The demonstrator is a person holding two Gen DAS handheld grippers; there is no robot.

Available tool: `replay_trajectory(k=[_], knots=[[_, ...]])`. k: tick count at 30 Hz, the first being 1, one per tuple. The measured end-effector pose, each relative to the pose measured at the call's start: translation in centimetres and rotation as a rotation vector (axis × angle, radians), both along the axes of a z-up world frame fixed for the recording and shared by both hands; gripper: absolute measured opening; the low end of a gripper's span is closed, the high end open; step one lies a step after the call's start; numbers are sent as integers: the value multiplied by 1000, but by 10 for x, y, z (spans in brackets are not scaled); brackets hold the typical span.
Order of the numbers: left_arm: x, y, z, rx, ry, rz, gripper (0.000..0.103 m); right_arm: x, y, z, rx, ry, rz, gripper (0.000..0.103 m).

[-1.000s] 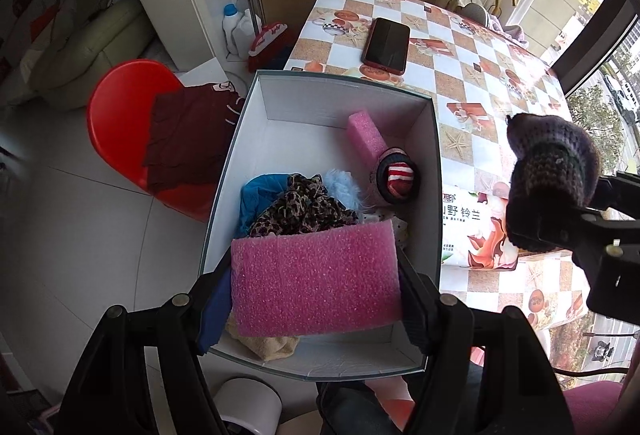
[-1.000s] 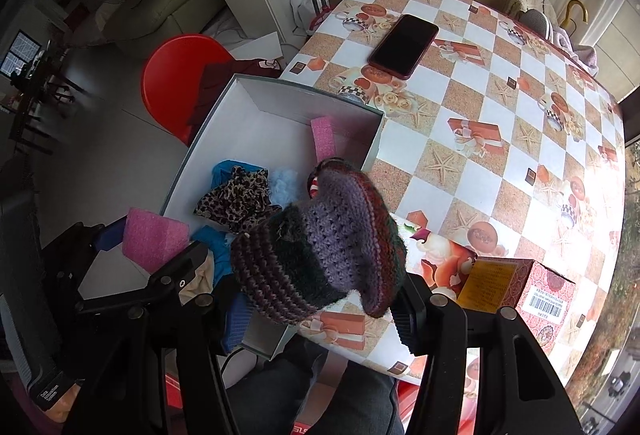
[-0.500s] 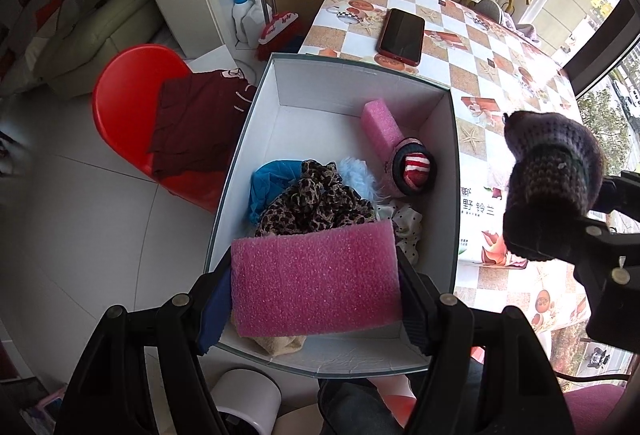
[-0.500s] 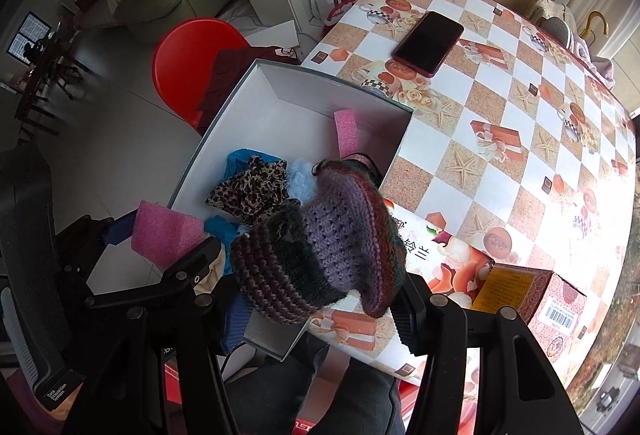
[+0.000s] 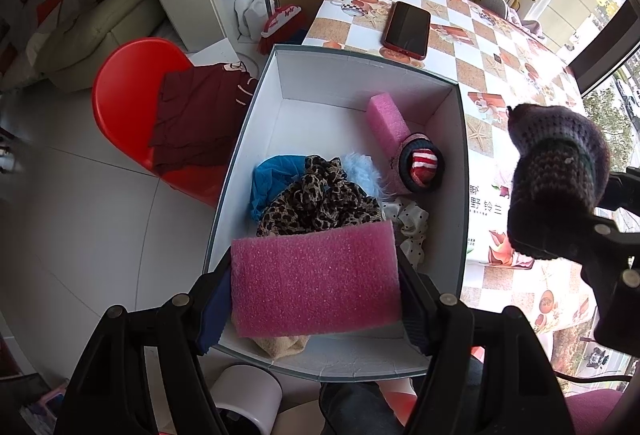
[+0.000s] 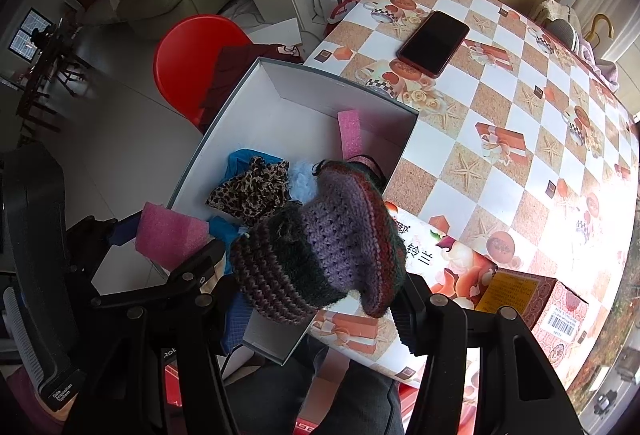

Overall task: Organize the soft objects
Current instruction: 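Carry the pink sponge and purple hat in both tools over the box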

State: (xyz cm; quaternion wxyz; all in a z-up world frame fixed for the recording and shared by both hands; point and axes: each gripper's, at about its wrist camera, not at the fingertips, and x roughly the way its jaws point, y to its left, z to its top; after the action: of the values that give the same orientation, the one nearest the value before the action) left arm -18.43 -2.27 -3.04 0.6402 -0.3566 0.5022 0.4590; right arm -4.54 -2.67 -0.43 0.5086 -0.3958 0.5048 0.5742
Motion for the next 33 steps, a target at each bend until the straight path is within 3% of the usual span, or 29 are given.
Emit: replay_trajectory(k=[17, 33], knots=[[13, 35, -20, -42, 33, -5, 75, 3, 42, -15, -18, -5, -11, 59], [14, 39, -32, -85, 34, 18, 75, 4, 46, -30, -59, 9, -14, 59]])
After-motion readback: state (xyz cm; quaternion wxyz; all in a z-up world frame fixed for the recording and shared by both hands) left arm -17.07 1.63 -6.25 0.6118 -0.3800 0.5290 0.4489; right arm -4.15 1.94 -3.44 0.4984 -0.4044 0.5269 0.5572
